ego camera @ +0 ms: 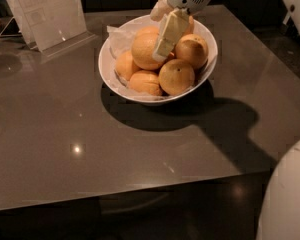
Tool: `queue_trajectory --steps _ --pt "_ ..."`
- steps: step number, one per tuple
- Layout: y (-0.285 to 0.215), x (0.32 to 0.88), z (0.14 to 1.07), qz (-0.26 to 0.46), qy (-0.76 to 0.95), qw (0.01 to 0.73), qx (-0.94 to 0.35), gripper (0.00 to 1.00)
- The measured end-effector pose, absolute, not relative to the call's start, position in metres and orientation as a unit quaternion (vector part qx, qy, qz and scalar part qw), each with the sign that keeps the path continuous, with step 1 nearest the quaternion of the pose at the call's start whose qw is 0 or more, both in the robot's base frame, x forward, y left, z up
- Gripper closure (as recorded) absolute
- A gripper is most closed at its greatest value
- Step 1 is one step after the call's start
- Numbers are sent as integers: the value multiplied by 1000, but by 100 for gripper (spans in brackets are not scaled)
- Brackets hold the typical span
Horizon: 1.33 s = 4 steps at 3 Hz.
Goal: Pick orange from white bowl
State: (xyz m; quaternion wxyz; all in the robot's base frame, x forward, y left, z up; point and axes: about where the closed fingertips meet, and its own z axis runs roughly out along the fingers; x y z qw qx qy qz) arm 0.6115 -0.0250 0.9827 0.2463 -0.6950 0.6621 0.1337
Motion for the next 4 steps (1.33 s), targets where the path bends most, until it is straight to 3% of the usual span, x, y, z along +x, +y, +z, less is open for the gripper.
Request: queue_trajectory --steps 4 --pt "-6 626 947 181 662 229 -690 32"
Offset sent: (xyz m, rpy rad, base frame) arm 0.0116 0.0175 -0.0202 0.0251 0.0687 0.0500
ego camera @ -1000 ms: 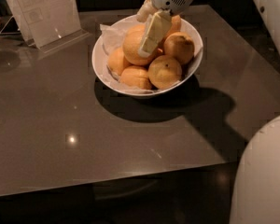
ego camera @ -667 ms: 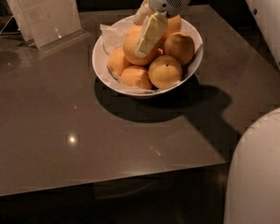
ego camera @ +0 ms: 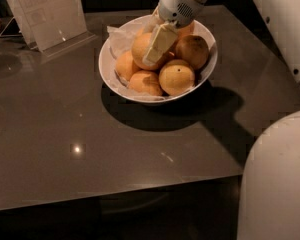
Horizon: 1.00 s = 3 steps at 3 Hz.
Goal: Pick orange from white bowl
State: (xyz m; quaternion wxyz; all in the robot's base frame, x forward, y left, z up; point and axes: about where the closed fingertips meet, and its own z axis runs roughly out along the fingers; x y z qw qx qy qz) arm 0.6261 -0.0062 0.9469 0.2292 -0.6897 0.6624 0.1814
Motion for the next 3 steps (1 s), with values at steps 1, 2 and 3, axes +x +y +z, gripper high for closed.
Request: queue_trajectory --steps 1,2,3 --pt "-7 625 936 192 668 220 -685 32" --pt "-7 624 934 193 669 218 -684 32" --pt "-6 624 929 198 672 212 -682 36"
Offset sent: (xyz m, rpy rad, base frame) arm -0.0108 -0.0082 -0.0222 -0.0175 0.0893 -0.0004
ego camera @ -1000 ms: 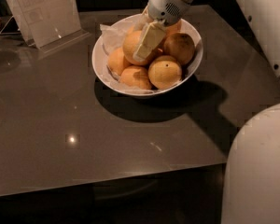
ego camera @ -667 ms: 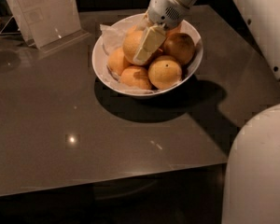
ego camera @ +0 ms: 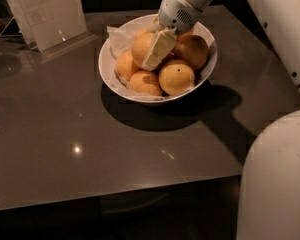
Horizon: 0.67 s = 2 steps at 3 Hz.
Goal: Pick orange from white bowl
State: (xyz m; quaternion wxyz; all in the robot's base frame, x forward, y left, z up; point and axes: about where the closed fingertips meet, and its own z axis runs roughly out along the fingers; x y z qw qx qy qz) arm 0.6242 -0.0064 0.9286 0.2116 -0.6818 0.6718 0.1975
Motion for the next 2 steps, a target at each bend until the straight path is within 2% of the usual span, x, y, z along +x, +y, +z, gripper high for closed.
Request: queue_trajectory --steps 1,2 --pt "-7 624 932 198 672 211 -682 38" --pt "-7 625 931 199 674 207 -680 49"
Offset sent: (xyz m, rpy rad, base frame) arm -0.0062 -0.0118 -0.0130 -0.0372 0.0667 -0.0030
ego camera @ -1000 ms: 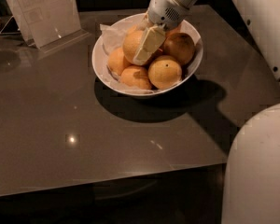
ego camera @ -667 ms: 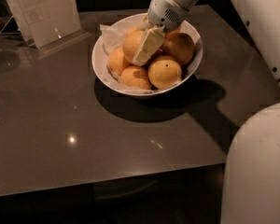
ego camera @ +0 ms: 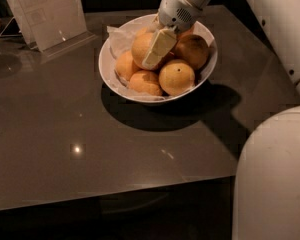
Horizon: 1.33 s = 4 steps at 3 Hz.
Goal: Pick orange from white bowl
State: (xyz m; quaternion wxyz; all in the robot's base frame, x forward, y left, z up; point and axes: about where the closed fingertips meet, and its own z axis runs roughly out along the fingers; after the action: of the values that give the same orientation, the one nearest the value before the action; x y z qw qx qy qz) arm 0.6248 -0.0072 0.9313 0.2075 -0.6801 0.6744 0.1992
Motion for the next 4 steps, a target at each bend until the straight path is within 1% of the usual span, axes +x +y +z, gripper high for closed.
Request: queue_trajectory --steps 1,2,3,4 --pt "-8 625 932 200 676 205 -679 67" --pt "-10 626 931 201 678 206 -676 90" --pt "-10 626 932 201 678 206 -676 100" --pt "-20 624 943 222 659 263 -669 100"
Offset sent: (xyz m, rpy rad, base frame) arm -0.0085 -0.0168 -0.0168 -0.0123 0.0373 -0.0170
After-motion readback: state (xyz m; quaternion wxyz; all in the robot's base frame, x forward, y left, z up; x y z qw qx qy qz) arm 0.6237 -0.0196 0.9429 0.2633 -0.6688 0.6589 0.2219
